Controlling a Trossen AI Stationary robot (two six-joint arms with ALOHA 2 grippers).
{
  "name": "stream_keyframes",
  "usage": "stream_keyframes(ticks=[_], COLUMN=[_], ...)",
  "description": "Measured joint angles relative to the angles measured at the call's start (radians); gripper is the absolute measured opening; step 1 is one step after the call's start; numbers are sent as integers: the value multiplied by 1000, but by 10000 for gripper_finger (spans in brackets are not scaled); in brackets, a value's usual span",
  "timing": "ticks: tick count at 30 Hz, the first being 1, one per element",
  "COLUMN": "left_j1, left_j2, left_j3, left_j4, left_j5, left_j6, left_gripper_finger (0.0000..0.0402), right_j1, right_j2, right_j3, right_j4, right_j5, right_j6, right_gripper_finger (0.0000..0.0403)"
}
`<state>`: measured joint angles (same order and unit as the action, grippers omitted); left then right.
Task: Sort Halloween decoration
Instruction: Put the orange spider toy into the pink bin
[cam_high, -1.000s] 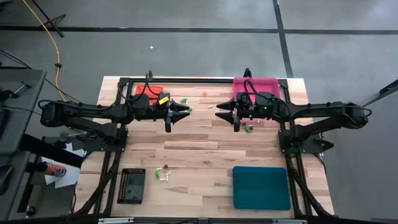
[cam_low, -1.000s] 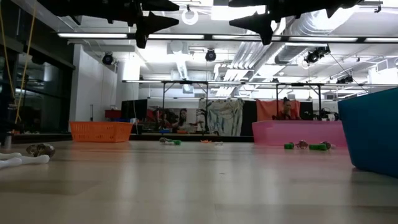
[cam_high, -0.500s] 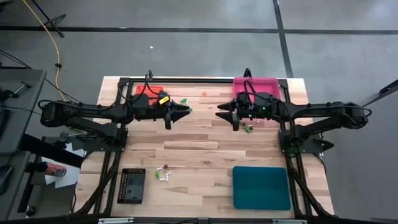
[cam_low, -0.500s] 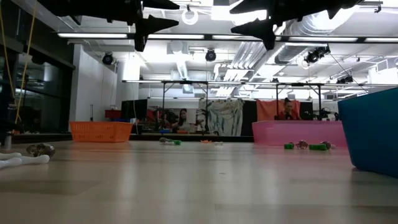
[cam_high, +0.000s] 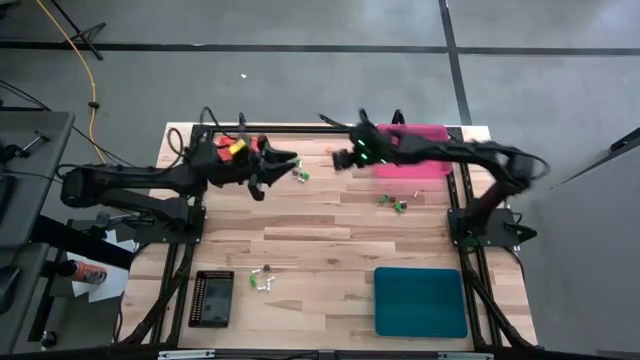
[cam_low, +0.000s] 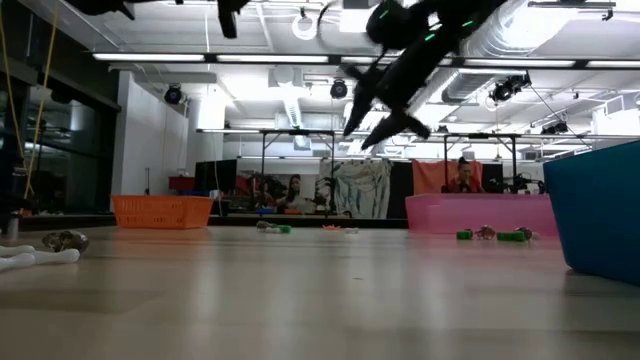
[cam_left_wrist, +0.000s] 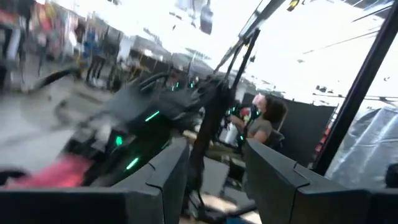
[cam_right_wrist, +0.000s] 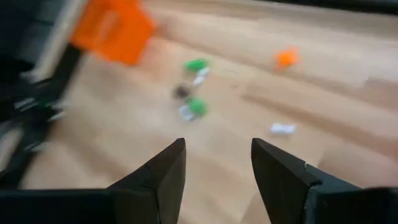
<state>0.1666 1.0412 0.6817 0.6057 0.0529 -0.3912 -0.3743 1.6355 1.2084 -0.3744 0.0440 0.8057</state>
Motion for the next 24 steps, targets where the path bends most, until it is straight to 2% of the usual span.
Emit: stream_keyframes(ticks=[8, 15, 20, 24], left_j1=[59, 64, 64, 64], left_j2=[-79, -115, -117, -117], left_j3=[12, 12, 12, 12], left_j4=[-28, -111, -145, -164], left_j5=[26, 27, 27, 27], left_j6=[27, 29, 29, 28], left_gripper_finger=[145, 145, 145, 145], right_j1=[-138, -197, -208, -211], right_j2=[393, 654, 788, 840], right_j3=[437, 767, 916, 969], right_j4=[-255, -498, -584, -623], right_j5=[7, -57, -147, -150], right_j6=[-78, -99, -84, -65], right_gripper_finger=[156, 144, 138, 138])
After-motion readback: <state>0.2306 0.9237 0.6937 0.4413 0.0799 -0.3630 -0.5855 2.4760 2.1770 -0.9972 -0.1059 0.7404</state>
